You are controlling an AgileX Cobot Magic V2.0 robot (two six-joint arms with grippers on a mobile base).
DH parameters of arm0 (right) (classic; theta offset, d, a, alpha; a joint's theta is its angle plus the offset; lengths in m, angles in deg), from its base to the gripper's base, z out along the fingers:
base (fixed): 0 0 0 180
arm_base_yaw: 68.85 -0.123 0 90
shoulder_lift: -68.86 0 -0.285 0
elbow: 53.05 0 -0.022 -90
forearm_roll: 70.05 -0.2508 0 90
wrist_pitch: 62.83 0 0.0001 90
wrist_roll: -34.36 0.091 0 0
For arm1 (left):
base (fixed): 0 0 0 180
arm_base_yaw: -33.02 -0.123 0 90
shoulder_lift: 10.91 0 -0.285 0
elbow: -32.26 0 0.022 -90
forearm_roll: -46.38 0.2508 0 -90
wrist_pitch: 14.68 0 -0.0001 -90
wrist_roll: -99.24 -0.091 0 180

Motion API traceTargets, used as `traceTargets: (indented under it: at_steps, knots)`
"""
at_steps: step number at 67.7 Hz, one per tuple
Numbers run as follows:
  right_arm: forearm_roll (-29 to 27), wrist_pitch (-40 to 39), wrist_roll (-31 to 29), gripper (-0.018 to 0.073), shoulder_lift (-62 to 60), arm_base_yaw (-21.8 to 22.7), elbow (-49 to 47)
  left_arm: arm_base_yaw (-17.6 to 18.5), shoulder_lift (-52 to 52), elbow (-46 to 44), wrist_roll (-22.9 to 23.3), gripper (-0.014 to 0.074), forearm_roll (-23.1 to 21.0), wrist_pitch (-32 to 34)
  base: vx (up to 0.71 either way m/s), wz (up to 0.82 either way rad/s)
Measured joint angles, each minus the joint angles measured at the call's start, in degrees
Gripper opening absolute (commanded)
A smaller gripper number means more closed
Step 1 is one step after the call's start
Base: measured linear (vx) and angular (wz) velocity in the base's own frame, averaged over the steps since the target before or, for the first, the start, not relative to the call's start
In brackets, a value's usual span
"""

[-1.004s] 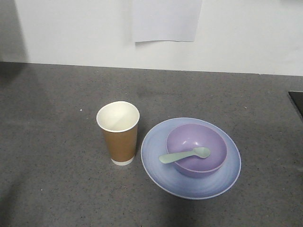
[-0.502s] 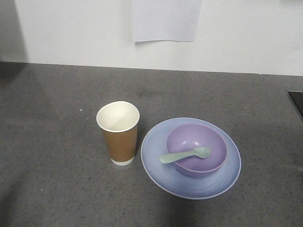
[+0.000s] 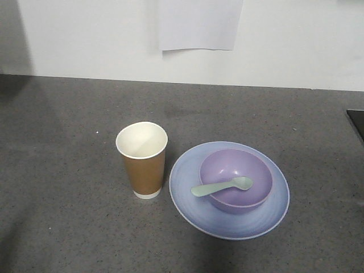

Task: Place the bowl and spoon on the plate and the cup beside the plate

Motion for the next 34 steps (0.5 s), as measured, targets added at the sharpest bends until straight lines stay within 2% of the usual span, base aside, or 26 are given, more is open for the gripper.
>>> traceTargets:
  at_steps: [18, 34]
  knots:
    - [0.24, -0.28, -0.19, -0.0010, -1.32, 0.00, 0.63, 0.00, 0.00, 0.00, 0.00, -0.0006, 0.00, 0.00, 0.00, 0.00]
    - [-0.31, -8.39, -0.35, -0.0010, -9.62, 0.00, 11.79, 0.00, 0.00, 0.00, 0.00, -0.0006, 0.00, 0.00, 0.00, 0.00]
